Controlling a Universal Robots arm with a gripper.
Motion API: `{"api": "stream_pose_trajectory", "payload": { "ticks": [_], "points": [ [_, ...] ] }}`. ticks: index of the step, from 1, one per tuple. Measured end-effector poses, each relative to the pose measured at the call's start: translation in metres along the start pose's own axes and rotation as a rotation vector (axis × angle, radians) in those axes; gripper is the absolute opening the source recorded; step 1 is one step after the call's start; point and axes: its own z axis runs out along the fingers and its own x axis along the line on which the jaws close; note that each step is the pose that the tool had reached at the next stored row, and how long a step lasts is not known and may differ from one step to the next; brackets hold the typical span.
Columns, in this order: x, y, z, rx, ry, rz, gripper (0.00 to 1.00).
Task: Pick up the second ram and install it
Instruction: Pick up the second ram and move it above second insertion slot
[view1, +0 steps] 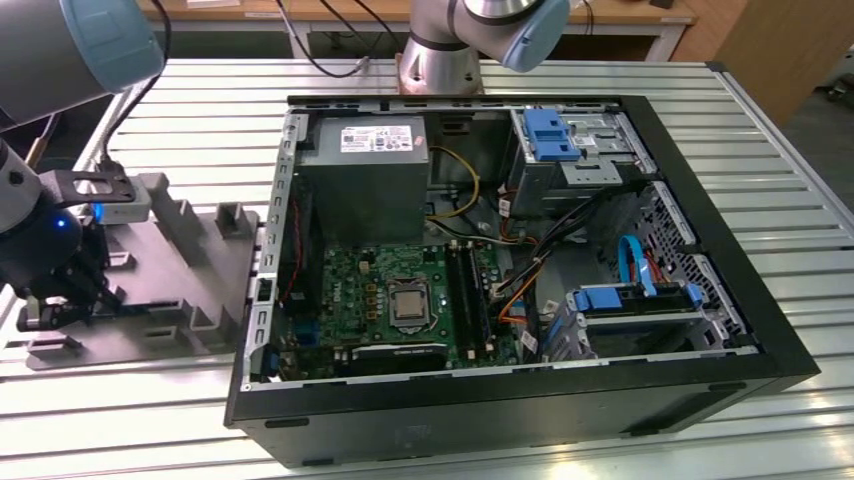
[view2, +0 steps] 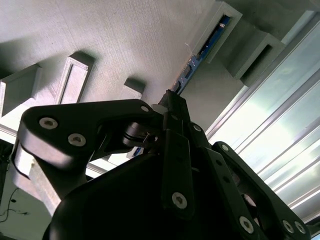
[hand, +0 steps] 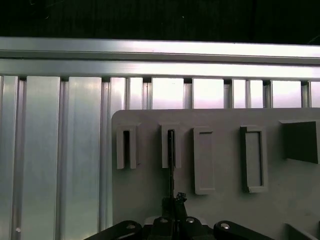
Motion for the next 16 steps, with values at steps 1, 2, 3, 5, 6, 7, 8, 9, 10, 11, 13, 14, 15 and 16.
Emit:
{"api": "stream_pose_trajectory", "payload": {
  "ticks": [1,2,3,5,6,7,8,9,10,11,13,14,15,16],
  "points": [
    [0.0,0.0,0.0,0.0005,-0.0003,0.007,0.11],
    [0.0,0.0,0.0,0.0005,-0.0003,0.009,0.11],
    [0.0,0.0,0.0,0.0006,-0.0004,0.009,0.11],
    [0.0,0.0,0.0,0.0006,-0.0004,0.009,0.11],
    [0.0,0.0,-0.0002,0.0007,-0.0004,0.009,0.11],
    [0.0,0.0001,-0.0015,0.0004,-0.0003,0.009,0.11],
    [-0.0001,0.0002,-0.0029,0.0005,-0.0003,0.009,0.11],
    [-0.0002,0.0002,-0.004,0.0005,-0.0003,0.009,0.11],
    [-0.0002,0.0002,-0.0044,0.0006,-0.0004,0.009,0.11],
    [-0.0002,0.0001,-0.0043,0.0007,-0.0005,0.009,0.11],
    [-0.0002,0.0002,-0.0047,0.0006,-0.0004,0.009,0.11],
    [-0.0002,0.0002,-0.005,0.0006,-0.0004,0.009,0.11],
    [-0.0002,0.0002,-0.005,0.0006,-0.0003,0.009,0.11],
    [-0.0003,0.0002,-0.0051,0.0006,-0.0004,0.009,0.11]
  ]
}}
